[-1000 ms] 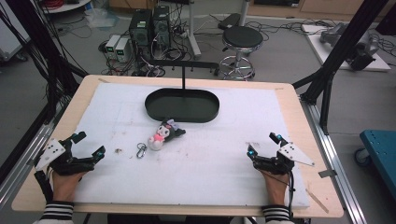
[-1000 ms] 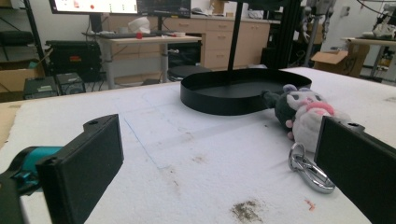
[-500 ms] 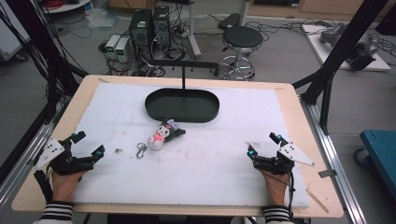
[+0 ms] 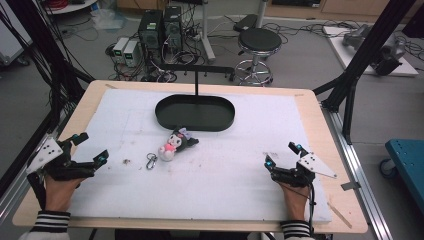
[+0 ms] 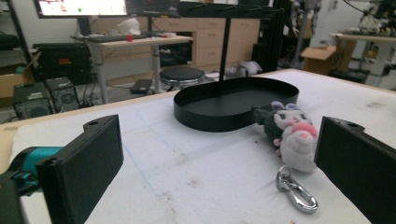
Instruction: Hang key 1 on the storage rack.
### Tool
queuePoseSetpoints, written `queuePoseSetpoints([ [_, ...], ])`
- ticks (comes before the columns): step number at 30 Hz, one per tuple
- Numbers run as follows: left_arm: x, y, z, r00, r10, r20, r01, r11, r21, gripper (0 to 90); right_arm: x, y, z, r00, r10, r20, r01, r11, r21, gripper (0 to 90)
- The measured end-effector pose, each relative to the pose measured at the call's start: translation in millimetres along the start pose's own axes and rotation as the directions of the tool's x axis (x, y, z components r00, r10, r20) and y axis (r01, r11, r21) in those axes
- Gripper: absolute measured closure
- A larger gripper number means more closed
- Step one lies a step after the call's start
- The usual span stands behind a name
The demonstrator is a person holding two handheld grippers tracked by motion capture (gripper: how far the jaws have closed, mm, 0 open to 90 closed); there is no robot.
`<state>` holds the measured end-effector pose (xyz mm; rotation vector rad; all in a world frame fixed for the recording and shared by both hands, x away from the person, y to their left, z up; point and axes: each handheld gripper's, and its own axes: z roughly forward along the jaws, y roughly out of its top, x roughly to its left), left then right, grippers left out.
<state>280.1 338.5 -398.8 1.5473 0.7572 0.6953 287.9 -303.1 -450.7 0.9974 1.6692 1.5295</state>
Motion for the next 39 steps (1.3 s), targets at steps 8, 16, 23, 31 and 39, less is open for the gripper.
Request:
queuePoseSetpoints([
  [8,-6.6,39.7,18.0,0.9962,0.056,0.067,-0.062,0.9940,0.091,1.7,-0.6,0.0,0.0,1.0000,-0.002,0.001,0.002,1.000,-0.002,0.7],
  [16,-21.5,63.2,46.8,0.9852,0.090,0.146,-0.118,0.9726,0.200,1.7,-0.3,0.0,-0.1,1.0000,0.001,0.000,-0.001,1.000,0.001,0.7],
  [23,-32.3,76.0,74.4,0.9779,0.109,0.178,-0.162,0.9343,0.317,1.7,-0.3,0.1,0.0,1.0000,-0.003,0.002,0.003,1.000,-0.001,0.7],
  [31,-46.7,81.1,102.8,0.9684,0.107,0.225,-0.192,0.8978,0.397,1.7,-0.4,0.0,-0.1,1.0000,-0.002,0.001,0.002,1.000,-0.001,0.7],
  [39,-55.6,77.2,123.7,0.9628,0.090,0.255,-0.202,0.8657,0.458,1.7,-0.4,0.1,-0.2,1.0000,0.004,-0.001,-0.004,1.000,0.001,0.7],
])
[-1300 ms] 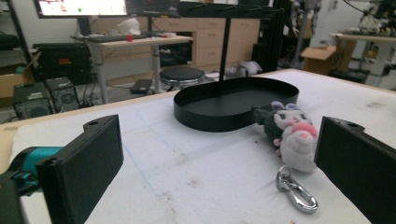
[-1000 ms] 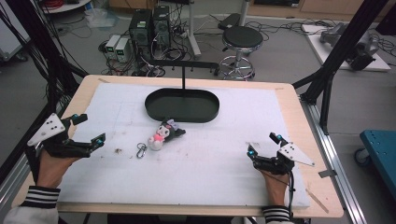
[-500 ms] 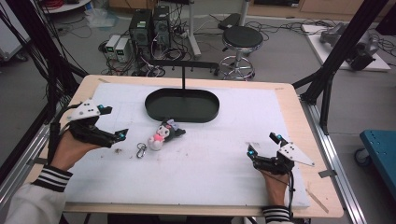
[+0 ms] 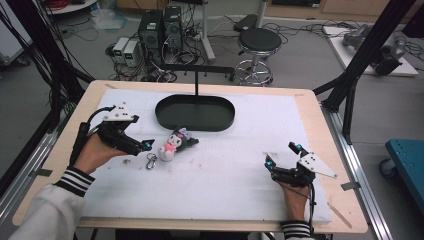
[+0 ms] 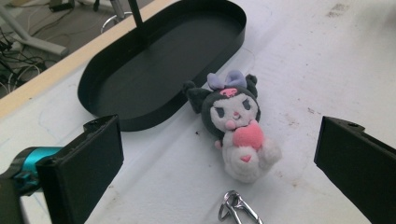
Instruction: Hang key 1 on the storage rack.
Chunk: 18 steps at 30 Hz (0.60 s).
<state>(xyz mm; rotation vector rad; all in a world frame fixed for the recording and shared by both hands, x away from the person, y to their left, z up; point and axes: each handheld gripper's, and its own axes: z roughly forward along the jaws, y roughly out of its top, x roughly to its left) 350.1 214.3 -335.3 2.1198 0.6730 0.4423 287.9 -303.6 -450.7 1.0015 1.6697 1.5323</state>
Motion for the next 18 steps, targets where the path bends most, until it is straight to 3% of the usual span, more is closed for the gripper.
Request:
queuePoseSetpoints([
  [7,-2.5,2.1,16.8,0.9998,-0.008,0.016,0.007,0.9978,0.066,1.7,-0.1,-0.1,0.0,1.0000,0.005,0.002,-0.005,1.000,-0.002,0.7],
  [18,-5.4,10.2,35.1,0.9995,-0.009,0.031,0.005,0.9921,0.126,1.7,-0.1,-0.1,0.0,1.0000,0.004,0.002,-0.004,1.000,-0.002,0.7],
])
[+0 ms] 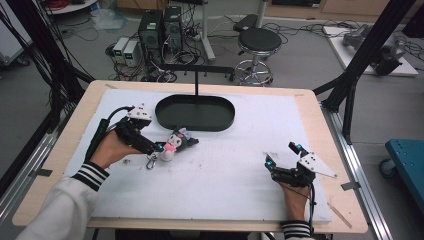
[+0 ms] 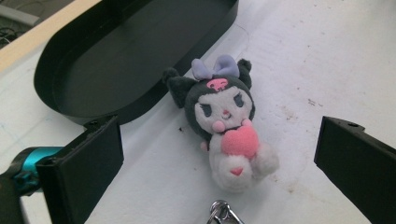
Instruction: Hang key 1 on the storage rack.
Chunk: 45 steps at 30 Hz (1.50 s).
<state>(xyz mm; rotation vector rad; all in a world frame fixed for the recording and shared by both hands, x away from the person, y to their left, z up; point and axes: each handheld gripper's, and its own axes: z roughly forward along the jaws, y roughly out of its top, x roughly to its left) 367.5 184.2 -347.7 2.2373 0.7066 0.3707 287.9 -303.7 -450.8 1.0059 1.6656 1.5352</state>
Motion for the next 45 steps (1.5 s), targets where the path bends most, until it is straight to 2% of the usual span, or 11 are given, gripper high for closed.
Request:
queuePoseSetpoints([
  [7,-3.6,2.6,13.9,1.0000,0.001,0.003,-0.001,0.9984,0.056,1.7,0.0,0.0,0.0,1.0000,0.000,0.000,0.000,1.000,0.000,0.7],
  [13,-4.5,-0.5,26.1,0.9999,-0.012,0.009,0.011,0.9967,0.081,1.7,0.0,0.0,-0.1,1.0000,0.003,-0.001,-0.003,1.000,0.000,0.7],
  [21,-7.5,-6.8,43.5,0.9998,-0.009,-0.016,0.012,0.9882,0.153,1.7,0.0,0.0,-0.2,1.0000,0.007,-0.004,-0.007,1.000,0.000,0.7],
  [27,-8.3,-12.1,52.3,0.9993,-0.031,-0.021,0.034,0.9838,0.176,1.7,-0.7,-0.1,-0.1,1.0000,0.004,-0.005,-0.004,1.000,-0.003,0.7],
  [33,-11.3,-13.8,57.2,0.9998,-0.014,-0.015,0.016,0.9792,0.202,1.7,-0.7,-0.1,-0.1,1.0000,0.003,-0.005,-0.003,1.000,-0.003,0.7],
  [36,-13.4,-15.9,60.8,0.9996,-0.024,-0.017,0.027,0.9797,0.199,1.7,-0.8,0.0,-0.1,1.0000,0.003,-0.005,-0.003,1.000,-0.003,0.7],
  [39,-15.4,-16.4,64.1,0.9998,-0.014,-0.016,0.017,0.9734,0.228,1.7,-0.5,-0.1,-0.1,1.0000,0.003,-0.004,-0.003,1.000,-0.003,0.7],
  [42,-16.3,-16.1,65.2,0.9998,-0.014,-0.016,0.017,0.9738,0.227,1.7,-0.6,0.0,-0.2,1.0000,0.002,-0.005,-0.002,1.000,-0.003,0.7],
  [44,-17.5,-16.4,67.5,0.9997,-0.008,-0.023,0.014,0.9690,0.247,1.7,-0.1,0.0,-0.2,1.0000,0.006,-0.004,-0.006,1.000,-0.001,0.7],
  [45,-17.5,-16.4,67.5,0.9997,-0.008,-0.023,0.014,0.9690,0.247,1.7,-0.1,0.0,-0.3,1.0000,0.005,-0.005,-0.005,1.000,-0.001,0.7],
])
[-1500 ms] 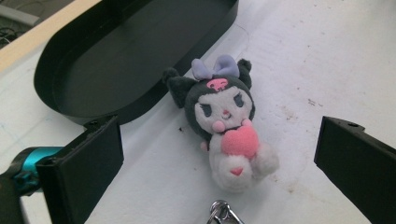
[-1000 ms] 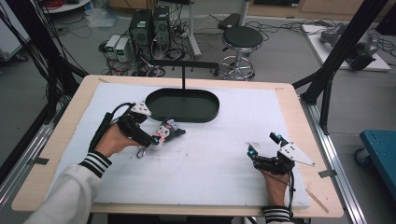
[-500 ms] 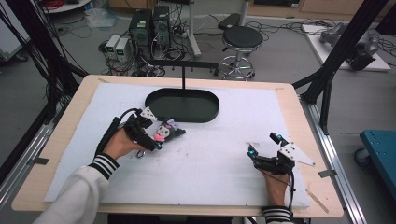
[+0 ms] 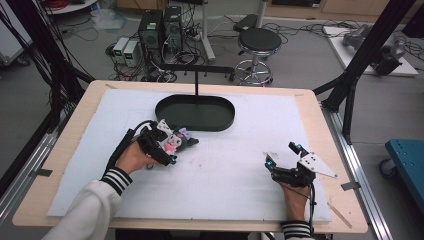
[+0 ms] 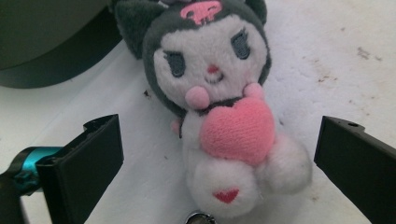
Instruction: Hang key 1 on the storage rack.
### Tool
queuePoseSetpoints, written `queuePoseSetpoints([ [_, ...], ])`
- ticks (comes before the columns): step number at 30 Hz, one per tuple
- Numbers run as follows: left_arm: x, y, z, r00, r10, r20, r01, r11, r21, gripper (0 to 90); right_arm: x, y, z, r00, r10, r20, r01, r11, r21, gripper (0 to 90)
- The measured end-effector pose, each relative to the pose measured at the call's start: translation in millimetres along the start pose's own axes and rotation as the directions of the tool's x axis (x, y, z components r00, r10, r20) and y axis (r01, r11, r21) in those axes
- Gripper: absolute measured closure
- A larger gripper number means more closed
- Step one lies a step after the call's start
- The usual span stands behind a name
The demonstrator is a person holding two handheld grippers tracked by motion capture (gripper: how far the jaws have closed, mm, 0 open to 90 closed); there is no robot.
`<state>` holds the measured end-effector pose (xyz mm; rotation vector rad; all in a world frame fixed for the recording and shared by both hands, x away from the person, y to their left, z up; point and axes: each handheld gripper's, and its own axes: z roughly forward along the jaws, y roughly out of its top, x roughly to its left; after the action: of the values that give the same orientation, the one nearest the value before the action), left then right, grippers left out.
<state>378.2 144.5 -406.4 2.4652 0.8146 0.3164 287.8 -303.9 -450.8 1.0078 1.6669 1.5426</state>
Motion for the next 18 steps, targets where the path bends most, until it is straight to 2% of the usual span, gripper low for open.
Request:
queuePoseSetpoints([
  [5,-1.9,0.6,3.2,1.0000,0.004,0.006,-0.004,0.9997,0.023,2.1,0.0,0.0,0.0,1.0000,0.001,0.000,-0.001,1.000,0.000,0.7],
  [9,-2.5,0.8,3.1,0.9999,0.008,0.011,-0.008,0.9997,0.025,9.1,0.1,0.0,0.1,1.0000,0.002,0.001,-0.002,1.000,0.000,0.7],
  [13,-2.8,0.8,3.1,0.9999,0.005,0.009,-0.005,0.9996,0.029,10.0,-0.5,0.0,0.1,1.0000,-0.003,0.001,0.003,1.000,-0.003,0.7],
  [18,-3.6,0.8,4.8,0.9998,-0.004,0.017,0.003,0.9995,0.032,17.1,-0.5,0.0,0.1,1.0000,-0.002,0.001,0.002,1.000,-0.002,0.7],
])
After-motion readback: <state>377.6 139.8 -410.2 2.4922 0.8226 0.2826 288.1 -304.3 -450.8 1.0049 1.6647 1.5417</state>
